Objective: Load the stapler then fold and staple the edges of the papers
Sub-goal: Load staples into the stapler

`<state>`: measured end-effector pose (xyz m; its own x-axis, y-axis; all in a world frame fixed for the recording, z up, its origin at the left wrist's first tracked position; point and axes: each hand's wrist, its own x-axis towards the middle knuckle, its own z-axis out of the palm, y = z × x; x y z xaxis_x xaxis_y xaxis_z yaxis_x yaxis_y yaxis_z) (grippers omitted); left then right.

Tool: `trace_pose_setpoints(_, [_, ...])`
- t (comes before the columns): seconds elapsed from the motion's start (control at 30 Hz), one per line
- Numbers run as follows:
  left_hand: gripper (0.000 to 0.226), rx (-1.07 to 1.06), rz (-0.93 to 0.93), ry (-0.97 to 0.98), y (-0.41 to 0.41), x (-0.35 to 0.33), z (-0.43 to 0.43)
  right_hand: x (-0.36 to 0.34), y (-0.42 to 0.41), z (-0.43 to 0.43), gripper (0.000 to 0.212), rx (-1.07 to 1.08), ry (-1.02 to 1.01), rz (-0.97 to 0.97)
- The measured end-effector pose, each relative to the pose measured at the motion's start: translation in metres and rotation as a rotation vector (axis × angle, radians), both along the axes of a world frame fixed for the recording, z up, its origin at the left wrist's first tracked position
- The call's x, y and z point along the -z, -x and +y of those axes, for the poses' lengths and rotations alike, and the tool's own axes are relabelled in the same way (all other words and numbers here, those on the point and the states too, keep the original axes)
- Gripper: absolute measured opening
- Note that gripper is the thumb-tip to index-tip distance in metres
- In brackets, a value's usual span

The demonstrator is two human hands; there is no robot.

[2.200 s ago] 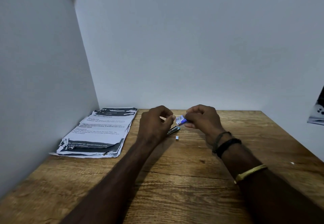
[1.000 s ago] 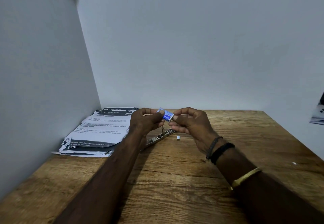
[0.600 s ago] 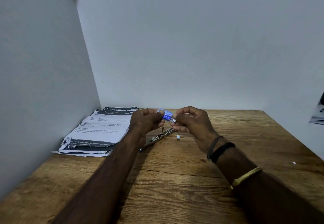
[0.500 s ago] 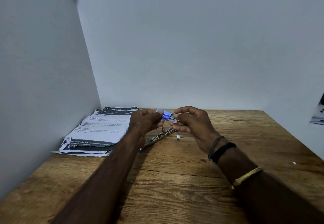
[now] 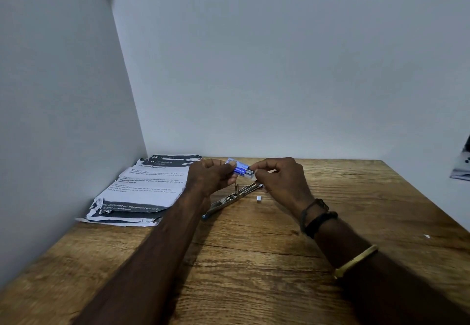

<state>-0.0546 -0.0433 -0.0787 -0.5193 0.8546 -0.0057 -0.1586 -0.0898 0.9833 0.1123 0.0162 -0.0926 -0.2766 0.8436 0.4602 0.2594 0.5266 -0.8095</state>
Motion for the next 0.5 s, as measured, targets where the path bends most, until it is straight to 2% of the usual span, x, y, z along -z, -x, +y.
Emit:
trace_pose_setpoints(0.13, [0.014,0.005,0.029,0.003,-0.002,0.0,-0.001,-0.005,-0.003,-0.001,0.012,0.039,-0.096,-0.131])
trace_pose_setpoints(0.33, [0.016,0.001,0.068,0.011,-0.005,-0.001,-0.003,-0.01,-0.009,0.004,0.007,0.0,-0.046,-0.194])
trace_pose_setpoints(0.5, [0.019,-0.003,0.087,0.016,-0.005,0.0,-0.004,-0.012,-0.011,0.004,0.008,-0.016,-0.081,-0.29])
